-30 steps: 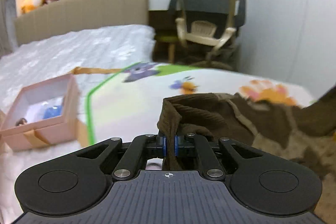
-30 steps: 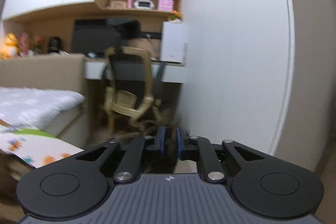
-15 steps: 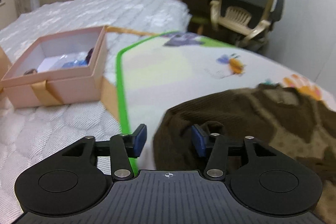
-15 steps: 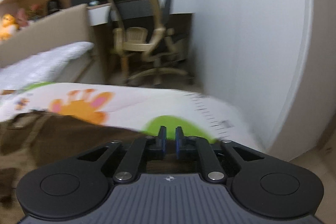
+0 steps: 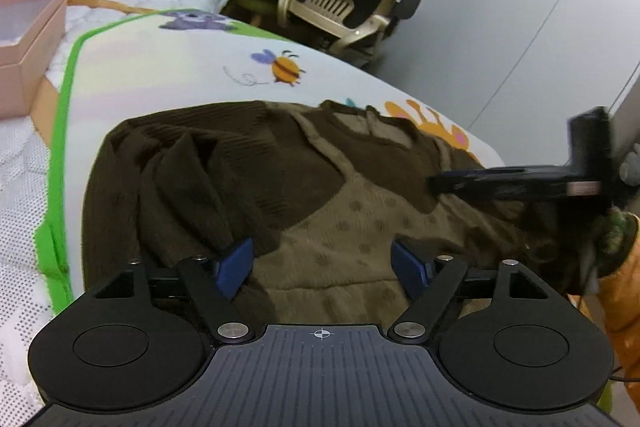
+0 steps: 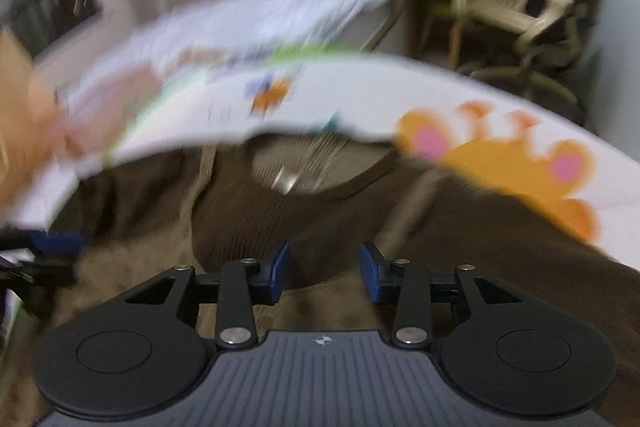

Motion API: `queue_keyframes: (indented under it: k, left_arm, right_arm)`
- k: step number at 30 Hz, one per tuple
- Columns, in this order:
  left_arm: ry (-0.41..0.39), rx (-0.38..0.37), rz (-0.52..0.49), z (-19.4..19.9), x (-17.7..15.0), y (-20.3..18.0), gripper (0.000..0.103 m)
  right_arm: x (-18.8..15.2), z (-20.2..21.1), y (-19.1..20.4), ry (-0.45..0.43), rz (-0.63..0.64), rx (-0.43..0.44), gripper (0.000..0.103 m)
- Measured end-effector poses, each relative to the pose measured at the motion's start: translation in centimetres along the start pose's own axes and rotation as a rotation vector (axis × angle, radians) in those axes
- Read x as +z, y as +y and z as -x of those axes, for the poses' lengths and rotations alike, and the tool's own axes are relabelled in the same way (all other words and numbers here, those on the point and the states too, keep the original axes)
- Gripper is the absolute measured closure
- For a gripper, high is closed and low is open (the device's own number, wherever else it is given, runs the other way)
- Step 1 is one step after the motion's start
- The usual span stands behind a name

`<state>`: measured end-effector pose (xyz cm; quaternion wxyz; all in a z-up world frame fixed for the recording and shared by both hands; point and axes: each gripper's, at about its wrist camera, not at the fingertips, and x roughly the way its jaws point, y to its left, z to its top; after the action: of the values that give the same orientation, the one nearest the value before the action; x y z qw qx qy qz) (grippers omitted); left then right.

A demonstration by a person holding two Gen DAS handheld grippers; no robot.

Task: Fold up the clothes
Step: 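Lift the dress with both grippers and lay it flat on the mat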

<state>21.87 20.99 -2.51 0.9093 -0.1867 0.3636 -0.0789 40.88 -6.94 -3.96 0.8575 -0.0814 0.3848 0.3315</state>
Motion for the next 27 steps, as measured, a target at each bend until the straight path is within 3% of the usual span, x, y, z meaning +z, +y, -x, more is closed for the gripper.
queue_keyframes:
  k: [2, 5, 6, 8, 12, 16, 20, 23, 27]
  left_arm:
    - [-0.005, 0.033, 0.032, -0.1, -0.1, 1.5, 0.023]
    - [-0.028, 0.083, 0.085, 0.1, -0.1, 3.8, 0.032]
    - [-0.04, 0.08, 0.109, 0.4, -0.1, 4.4, 0.032]
    - [-0.062, 0.098, 0.131, 1.2, 0.0, 4.7, 0.031]
    - [-0.074, 0.163, 0.101, 2.9, -0.5, 3.7, 0.024]
    - [-0.092, 0.184, 0.001, 5.5, -1.9, 0.1, 0.015]
    - [-0.106, 0.138, -0.132, 8.0, -4.5, -5.0, 0.01]
    - [-0.09, 0.102, -0.236, 9.5, -7.3, -8.9, 0.009]
    - [-0.059, 0.064, -0.371, 11.1, -11.7, -12.9, 0.008]
  right_arm:
    - [0.7, -1.9, 1.0, -0.012, 0.071, -0.079, 0.065]
    - [2.3, -3.2, -1.2, -0.037, -0.002, -0.177, 0.059]
    - [2.5, -3.3, -1.8, -0.044, -0.024, -0.191, 0.061]
    - [2.1, -2.1, -2.1, -0.054, -0.038, -0.175, 0.065]
    - [0.4, 2.1, -1.7, -0.098, 0.007, -0.156, 0.062]
    - [-3.4, 9.7, -1.7, -0.157, 0.054, -0.143, 0.044]
    - [-8.5, 16.9, -1.7, -0.188, 0.104, -0.154, 0.026]
    - [-12.7, 20.2, -1.8, -0.166, 0.102, -0.163, 0.023]
    - [-18.5, 22.3, -1.8, -0.102, 0.0, -0.095, 0.023]
